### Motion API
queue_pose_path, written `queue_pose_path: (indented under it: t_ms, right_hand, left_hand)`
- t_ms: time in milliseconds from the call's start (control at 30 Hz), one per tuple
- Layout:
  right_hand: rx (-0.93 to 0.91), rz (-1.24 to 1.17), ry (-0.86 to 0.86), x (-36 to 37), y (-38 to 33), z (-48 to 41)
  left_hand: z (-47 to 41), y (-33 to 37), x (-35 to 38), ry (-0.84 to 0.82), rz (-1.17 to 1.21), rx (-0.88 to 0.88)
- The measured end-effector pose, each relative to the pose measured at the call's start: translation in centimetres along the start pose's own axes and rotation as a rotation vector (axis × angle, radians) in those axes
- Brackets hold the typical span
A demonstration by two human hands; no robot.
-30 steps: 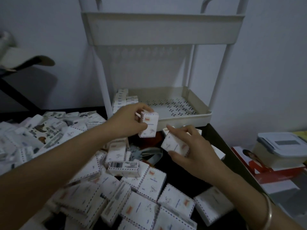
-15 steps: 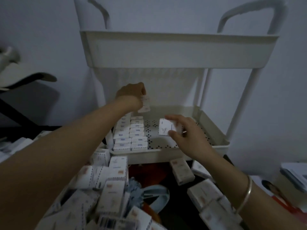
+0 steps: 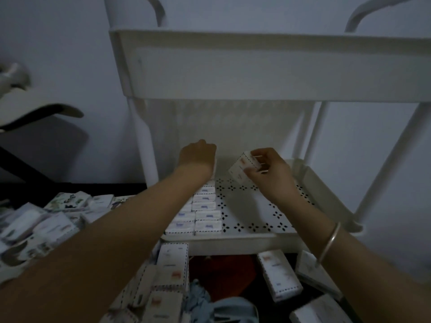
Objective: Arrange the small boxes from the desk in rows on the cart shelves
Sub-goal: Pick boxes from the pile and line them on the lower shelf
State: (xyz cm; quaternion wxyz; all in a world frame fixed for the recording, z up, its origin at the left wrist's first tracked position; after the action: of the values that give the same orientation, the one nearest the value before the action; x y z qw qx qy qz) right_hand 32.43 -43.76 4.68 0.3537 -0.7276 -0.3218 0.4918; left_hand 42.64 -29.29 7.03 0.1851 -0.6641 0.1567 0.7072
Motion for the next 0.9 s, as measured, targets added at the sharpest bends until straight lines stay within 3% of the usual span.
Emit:
queue_pose_path:
  t_ms: [233, 300, 333, 367, 467, 633, 733, 900]
  right_hand:
    - [0.012, 0.028, -0.008, 1.6, 0.6, -4.0]
    - [0.002, 0.069, -0.015, 2.2, 0.9, -4.8]
    - [0.001, 0.084, -0.020, 2.5, 1.1, -5.2]
    - [0.004, 0.096, -0.025, 2.8, 1.2, -5.6]
    - [0.034, 0.085, -0.026, 3.5, 1.9, -6.2]
    - [0.063, -0.018, 0.005, 4.1, 2.2, -7.3]
    - [0.107, -0.020, -0.022, 4.3, 2.2, -8.1]
    - [0.126, 0.416, -0.034, 5.1, 0.9, -9.0]
  left_hand:
    - [-0.8, -0.4, 2.1, -0.185, 0.077, -0.090]
    - [-0.1, 0.0, 2.4, -0.065, 0.038, -0.051]
    - [0.7, 0.5, 2.0, 0.129, -0.047, 0.032]
    - [1.7, 0.8, 2.5, 0.217, -0.148, 0.074]
    - [3.7, 1.2, 3.8, 0.272, -0.129, 0.129]
    - [4.0, 1.1, 6.8, -0.036, 0.121, 0.043]
    - [4.4, 1.2, 7.7, -0.026, 0.207, 0.034]
    - [5.1, 1.1, 7.6, 0.069, 0.273, 0.036]
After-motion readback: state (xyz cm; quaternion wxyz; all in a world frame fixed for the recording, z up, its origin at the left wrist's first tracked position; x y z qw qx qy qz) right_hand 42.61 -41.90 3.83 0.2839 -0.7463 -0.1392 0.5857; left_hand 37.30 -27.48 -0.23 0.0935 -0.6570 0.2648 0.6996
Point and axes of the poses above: each hand's wrist, its own z-axis away from the middle knuckle, its own x-axis out of the palm, y = z × x, the point moved 5 cm from there along -z, towards the middle knuckle, and after that the axes turned 15 degrees about -y, right-handed, at the moved point
